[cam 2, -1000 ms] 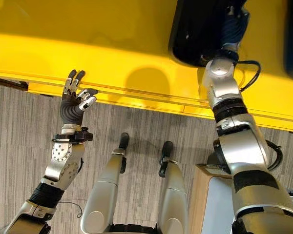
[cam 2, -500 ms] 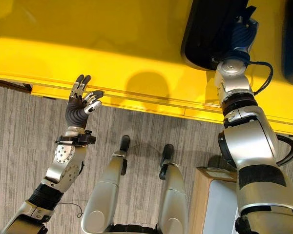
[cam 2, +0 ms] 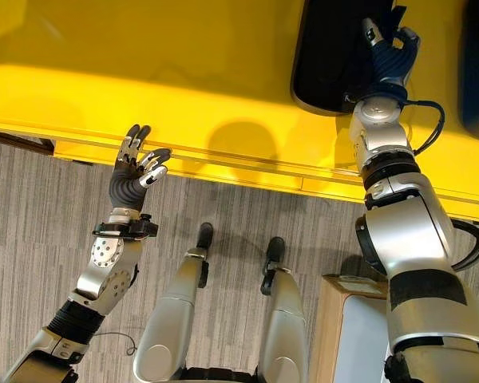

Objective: Move parts from the plastic box to the shelf.

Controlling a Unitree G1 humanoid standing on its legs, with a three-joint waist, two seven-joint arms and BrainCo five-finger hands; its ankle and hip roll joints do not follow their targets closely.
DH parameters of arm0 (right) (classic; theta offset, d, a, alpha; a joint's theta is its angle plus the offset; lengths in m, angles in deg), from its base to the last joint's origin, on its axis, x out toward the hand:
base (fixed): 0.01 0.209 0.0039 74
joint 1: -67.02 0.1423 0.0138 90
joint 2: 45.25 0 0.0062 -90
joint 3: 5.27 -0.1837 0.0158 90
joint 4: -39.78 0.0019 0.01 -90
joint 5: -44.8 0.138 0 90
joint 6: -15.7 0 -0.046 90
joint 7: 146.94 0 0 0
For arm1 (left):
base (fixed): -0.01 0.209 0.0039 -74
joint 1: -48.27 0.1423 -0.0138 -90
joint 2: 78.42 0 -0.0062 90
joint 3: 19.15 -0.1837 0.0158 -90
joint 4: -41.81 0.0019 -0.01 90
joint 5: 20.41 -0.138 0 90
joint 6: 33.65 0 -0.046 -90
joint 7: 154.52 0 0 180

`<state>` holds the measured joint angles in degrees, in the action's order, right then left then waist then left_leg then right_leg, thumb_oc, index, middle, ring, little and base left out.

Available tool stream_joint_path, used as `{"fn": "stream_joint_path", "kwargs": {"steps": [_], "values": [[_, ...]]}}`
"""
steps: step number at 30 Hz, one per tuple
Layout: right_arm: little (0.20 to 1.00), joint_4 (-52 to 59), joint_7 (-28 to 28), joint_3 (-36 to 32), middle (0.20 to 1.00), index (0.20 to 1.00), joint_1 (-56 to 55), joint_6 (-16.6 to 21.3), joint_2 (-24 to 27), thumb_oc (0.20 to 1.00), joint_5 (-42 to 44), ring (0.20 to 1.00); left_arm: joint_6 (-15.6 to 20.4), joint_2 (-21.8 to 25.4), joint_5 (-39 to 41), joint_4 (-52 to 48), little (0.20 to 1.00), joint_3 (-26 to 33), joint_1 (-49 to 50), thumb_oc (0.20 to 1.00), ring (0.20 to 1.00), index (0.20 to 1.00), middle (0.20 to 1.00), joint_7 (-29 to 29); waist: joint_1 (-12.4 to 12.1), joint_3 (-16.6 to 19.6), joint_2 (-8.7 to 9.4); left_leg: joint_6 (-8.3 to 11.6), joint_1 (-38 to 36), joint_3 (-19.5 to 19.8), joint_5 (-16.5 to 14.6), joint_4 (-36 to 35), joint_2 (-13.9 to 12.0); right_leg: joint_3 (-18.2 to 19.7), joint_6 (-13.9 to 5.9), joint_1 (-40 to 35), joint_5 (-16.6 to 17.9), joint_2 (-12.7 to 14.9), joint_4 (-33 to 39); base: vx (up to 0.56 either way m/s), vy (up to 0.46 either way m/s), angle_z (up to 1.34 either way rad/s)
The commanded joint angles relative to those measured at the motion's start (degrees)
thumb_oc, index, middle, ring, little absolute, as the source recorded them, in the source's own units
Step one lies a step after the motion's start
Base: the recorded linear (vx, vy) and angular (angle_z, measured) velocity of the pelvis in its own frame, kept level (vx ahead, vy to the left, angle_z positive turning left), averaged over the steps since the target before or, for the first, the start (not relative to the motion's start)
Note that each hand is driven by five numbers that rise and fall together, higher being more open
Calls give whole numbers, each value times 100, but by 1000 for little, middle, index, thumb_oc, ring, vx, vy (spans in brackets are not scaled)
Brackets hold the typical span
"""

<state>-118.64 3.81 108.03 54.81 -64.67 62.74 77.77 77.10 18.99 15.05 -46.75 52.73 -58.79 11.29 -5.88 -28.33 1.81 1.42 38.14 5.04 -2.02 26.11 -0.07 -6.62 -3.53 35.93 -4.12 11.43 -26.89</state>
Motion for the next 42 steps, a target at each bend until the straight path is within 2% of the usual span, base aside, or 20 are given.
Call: {"fn": "stream_joint_path", "kwargs": {"steps": [1, 4, 5, 7, 18, 19, 22, 24, 30, 31, 35, 36, 37, 42], "values": [[1000, 347, -189, -45, 1000, 1000, 162, 535, 119, 1000, 245, 1000, 8, -61, 76, 256, 1000, -244, 321, 1000, 1000, 1000, 1000, -88, 37, 343, 12, 284, 166, -72, -298, 157, -421, 9, -250, -751, -244, 383, -98, 0, 0, 0], [1000, 993, -326, -271, 1000, 1000, 40, 797, 52, 1000, 490, 1000, -28, -107, 77, 288, 1000, -203, 302, 1000, 1000, 1000, 1000, -123, 108, 351, 37, 283, 187, -81, -313, 172, -440, 24, -226, -737, -274, 358, -119, 0, 0, 0], [1000, 1723, -519, -471, 1000, 1000, -168, 969, 11, 1000, 449, 1000, -68, -148, 81, 320, 1000, -164, 298, 1000, 1000, 1000, 1000, -160, 174, 356, 56, 283, 189, -97, -323, 179, -448, 26, -227, -727, -277, 355, -133, 0, 0, 0], [1000, 2206, -642, -620, 1000, 1000, -332, 1075, -26, 1000, 372, 1000, -80, -172, 68, 318, 1000, -139, 291, 1000, 1000, 1000, 1000, -186, 217, 352, 60, 276, 197, -91, -341, 197, -453, 49, -226, -718, -276, 353, -140, 0, 0, 0], [1000, 4708, -1225, -1535, 1000, 1000, -1483, 1145, -82, 1000, -986, 1000, -126, -246, -112, 316, 1000, 116, 356, 1000, 1000, 1000, 1000, -306, 376, 395, 66, 233, 237, -86, -409, 252, -440, 86, -242, -672, -319, 365, -198, 3, -2, 0], [1000, 5314, -1319, -1809, 1000, 1000, -1877, 1177, -212, 1000, -1292, 1000, -160, -273, -185, 315, 1000, 176, 368, 1000, 1000, 1000, 1000, -348, 416, 417, 72, 219, 245, -82, -423, 267, -442, 78, -243, -673, -345, 358, -206, 26, -18, -5], [1000, 5350, -1329, -1824, 1000, 1000, -1907, 1157, -223, 1000, -1310, 1000, -161, -268, -186, 314, 1000, 171, 375, 1000, 1000, 1000, 1000, -350, 413, 424, 77, 219, 245, -80, -424, 268, -441, 76, -242, -674, -346, 359, -206, 12, -9, -5], [1000, 6135, -1333, -2074, 1000, 1000, -2518, 1239, -494, 1000, -1687, 1000, -166, -291, -296, 301, 1000, 294, 405, 1000, 1000, 1000, 1000, -410, 471, 450, 86, 207, 182, -100, -439, 260, -450, 85, -242, -718, -356, 343, -205, 24, -21, -6], [1000, 7403, -836, -2161, 1000, 1000, -3827, 1399, -1123, 1000, -1746, 1000, -160, -283, -347, 253, 1000, 399, 652, 1000, 1000, 1000, 1000, -336, 564, 592, 127, 227, -173, -153, -367, -8, -554, 92, -276, -1013, -243, 281, 112, 5, -6, -1], [1000, 7724, -603, -2055, 1000, 1000, -4314, 1431, -1365, 1000, -1715, 1000, -178, -293, -363, 270, 1000, 422, 729, 1000, 1000, 1000, 1000, -289, 592, 653, 146, 243, -368, -186, -298, -214, -600, 86, -305, -1174, -155, 252, 334, 43, -44, -7], [1000, 8124, -227, -1746, 1000, 1000, -5298, 1393, -1788, 1000, -1936, 1000, -134, -297, -446, 273, 1000, 455, 955, 1000, 1000, 1000, 1000, -197, 638, 803, 185, 237, -861, -220, -14, -844, -665, 61, -364, -1589, 95, 217, 855, 47, -30, -16], [1000, 8171, -114, -1665, 1000, 1000, -5467, 1356, -1799, 1000, -1946, 1000, -126, -294, -459, 273, 1000, 477, 1005, 1000, 1000, 1000, 1000, -157, 653, 840, 186, 224, -979, -231, 28, -987, -672, 67, -379, -1667, 140, 219, 967, 83, 1, -10], [1000, 8161, 255, -1492, 1000, 1000, -5922, 1297, -1729, 1000, -1969, 1000, -74, -326, -464, 269, 1000, 519, 1125, 1000, 1000, 1000, 1000, -37, 695, 963, 176, 235, -1235, -247, 235, -1376, -682, 15, -424, -1888, 290, 256, 1300, 86, 13, -9], [1000, 7776, 697, -1294, 1000, 1000, -6483, 1062, -1596, 1000, -1979, 1000, -40, -353, -488, 359, 1000, 621, 1220, 1000, 1000, 1000, 1000, 140, 752, 1231, 162, 289, -1787, -366, 456, -1998, -723, -55, -531, -2365, 544, 310, 1881, 61, 27, 1]]}}
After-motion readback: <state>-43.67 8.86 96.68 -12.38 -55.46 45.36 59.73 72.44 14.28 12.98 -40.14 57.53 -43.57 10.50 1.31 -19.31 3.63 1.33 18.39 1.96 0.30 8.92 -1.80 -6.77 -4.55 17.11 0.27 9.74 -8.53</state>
